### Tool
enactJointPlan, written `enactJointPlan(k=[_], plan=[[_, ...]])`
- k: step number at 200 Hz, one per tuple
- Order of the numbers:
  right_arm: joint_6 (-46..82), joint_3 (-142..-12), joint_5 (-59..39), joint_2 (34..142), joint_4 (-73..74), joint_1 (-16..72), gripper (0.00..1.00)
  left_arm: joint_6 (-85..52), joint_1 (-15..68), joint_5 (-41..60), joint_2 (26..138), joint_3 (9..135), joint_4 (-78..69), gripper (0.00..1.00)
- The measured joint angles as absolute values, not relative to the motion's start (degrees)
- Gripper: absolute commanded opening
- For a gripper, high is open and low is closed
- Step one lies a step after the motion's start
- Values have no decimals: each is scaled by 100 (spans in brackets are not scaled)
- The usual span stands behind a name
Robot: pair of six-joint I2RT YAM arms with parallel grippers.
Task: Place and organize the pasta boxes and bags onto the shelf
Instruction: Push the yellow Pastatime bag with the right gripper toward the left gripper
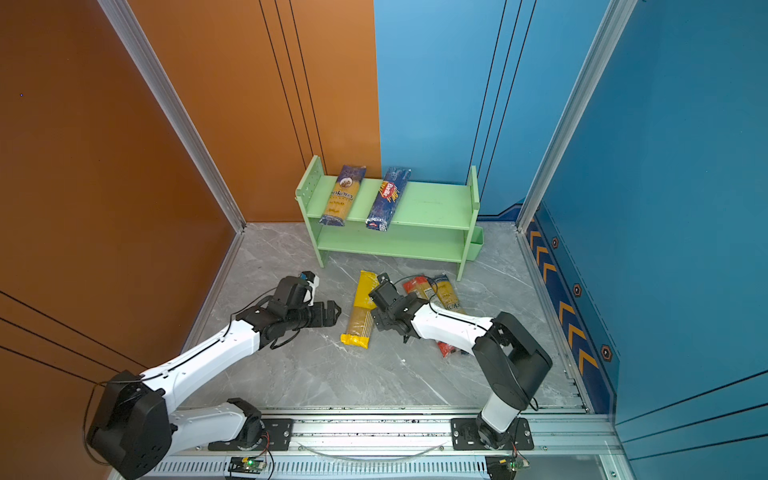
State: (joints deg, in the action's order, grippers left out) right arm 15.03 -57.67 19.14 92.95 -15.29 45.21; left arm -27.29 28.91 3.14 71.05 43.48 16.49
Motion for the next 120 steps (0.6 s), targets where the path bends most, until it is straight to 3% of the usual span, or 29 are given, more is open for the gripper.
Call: enactJointPlan(k=[120], plan=[[1509, -5155, 1474, 8228, -1435, 3763, 100, -2681, 4115, 231, 8514, 4648, 1177, 98]])
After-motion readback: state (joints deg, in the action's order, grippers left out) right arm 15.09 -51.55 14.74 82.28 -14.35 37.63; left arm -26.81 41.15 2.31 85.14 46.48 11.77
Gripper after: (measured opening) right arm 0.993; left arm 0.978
